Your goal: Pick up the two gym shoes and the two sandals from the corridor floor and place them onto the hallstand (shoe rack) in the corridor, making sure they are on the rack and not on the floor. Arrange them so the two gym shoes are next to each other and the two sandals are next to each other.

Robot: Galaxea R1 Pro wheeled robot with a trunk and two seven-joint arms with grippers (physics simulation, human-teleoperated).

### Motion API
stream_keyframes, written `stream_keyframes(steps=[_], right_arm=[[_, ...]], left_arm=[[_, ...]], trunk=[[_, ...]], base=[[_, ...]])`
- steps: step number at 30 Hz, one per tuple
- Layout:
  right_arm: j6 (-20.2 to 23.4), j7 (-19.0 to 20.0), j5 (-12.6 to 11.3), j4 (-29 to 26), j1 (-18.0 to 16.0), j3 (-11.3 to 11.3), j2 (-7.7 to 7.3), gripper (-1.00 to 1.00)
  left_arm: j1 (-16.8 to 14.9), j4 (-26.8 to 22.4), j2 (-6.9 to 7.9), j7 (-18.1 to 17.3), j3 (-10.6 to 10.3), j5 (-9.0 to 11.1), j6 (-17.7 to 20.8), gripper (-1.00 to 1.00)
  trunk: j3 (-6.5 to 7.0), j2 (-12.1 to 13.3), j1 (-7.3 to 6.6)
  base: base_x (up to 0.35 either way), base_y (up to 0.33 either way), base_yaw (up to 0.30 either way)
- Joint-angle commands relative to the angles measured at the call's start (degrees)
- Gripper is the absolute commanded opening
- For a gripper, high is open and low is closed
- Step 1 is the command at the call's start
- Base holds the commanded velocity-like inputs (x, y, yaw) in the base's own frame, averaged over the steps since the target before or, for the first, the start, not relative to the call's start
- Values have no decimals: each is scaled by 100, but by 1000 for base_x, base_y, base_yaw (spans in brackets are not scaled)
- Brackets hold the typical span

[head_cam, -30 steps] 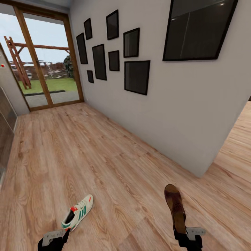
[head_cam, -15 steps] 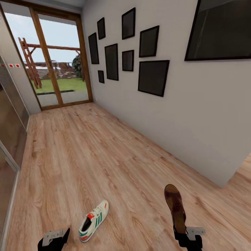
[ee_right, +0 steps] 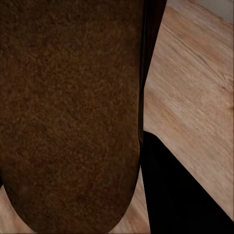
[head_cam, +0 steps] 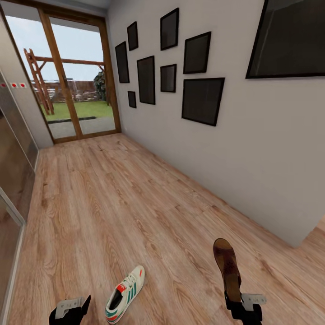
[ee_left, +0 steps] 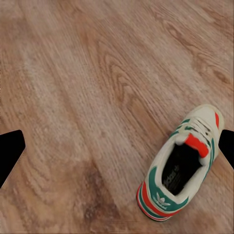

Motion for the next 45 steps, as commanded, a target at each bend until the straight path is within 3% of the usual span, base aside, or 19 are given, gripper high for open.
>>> stream_keyframes(steps=[1, 15, 17, 21, 22, 25, 29, 31, 34, 35, 36, 40, 45], right_arm=[[-16, 9, -40, 4, -3, 2, 0, -100], [1, 10, -33, -80, -7, 11, 0, -100], [14, 13, -30, -187, -9, 14, 3, -100], [219, 21, -13, -759, -11, 21, 7, -100], [447, 23, -10, -1087, -11, 23, 8, -100], [957, 28, -7, -1654, -12, 28, 8, -100], [2233, 59, -10, -3023, -12, 81, 9, -100], [2832, 95, -12, -3728, -12, 192, 12, -100], [3890, 232, -18, -5305, -12, 624, 15, -100], [4137, 266, -25, -5852, -12, 712, 8, -100], [4209, 294, -27, -6028, -12, 736, 4, -100], [4328, 357, -16, -6284, -9, 775, -21, -100], [4350, 368, 2, -6191, -4, 776, -33, -100]], left_arm=[[-5, 7, -5, -57, 36, 20, -5, 100], [-28, 1, 31, -92, -34, -35, 15, 100], [-44, 0, 49, -104, -55, -102, 24, 100], [-64, -2, 156, -120, -120, -424, 49, 100], [-77, -7, 194, -122, -138, -601, 68, 100], [-97, -38, 223, -129, -151, -887, 97, 100], [-231, -69, 230, -188, -169, -1484, 205, 100], [-359, -46, 228, -281, -172, -1749, 332, 100], [-564, -17, 199, -502, -174, -2113, 774, 100], [-592, -13, 191, -535, -181, -2167, 846, 100], [-599, -13, 189, -543, -188, -2180, 861, 100], [-606, -11, 178, -555, -210, -2197, 879, 100], [-603, -11, 168, -555, -329, -2195, 883, 100]], trunk=[[-5, -2, 0], [-5, -2, 0], [-5, -2, 0], [-5, -2, 0], [-5, -2, 0], [-5, -2, 0], [-5, -2, 0], [-5, -2, 0], [-5, -2, 0], [-5, -2, 0], [-5, -2, 0], [-5, -2, 0], [-5, -2, 0]], base=[[75, 46, 0], [6, 4, 0], [0, 0, 0], [0, 0, 0], [0, 0, 0], [0, 0, 0], [0, 0, 0], [0, 0, 0], [0, 0, 0], [0, 0, 0], [0, 0, 0], [0, 0, 0], [73, 0, -15]])
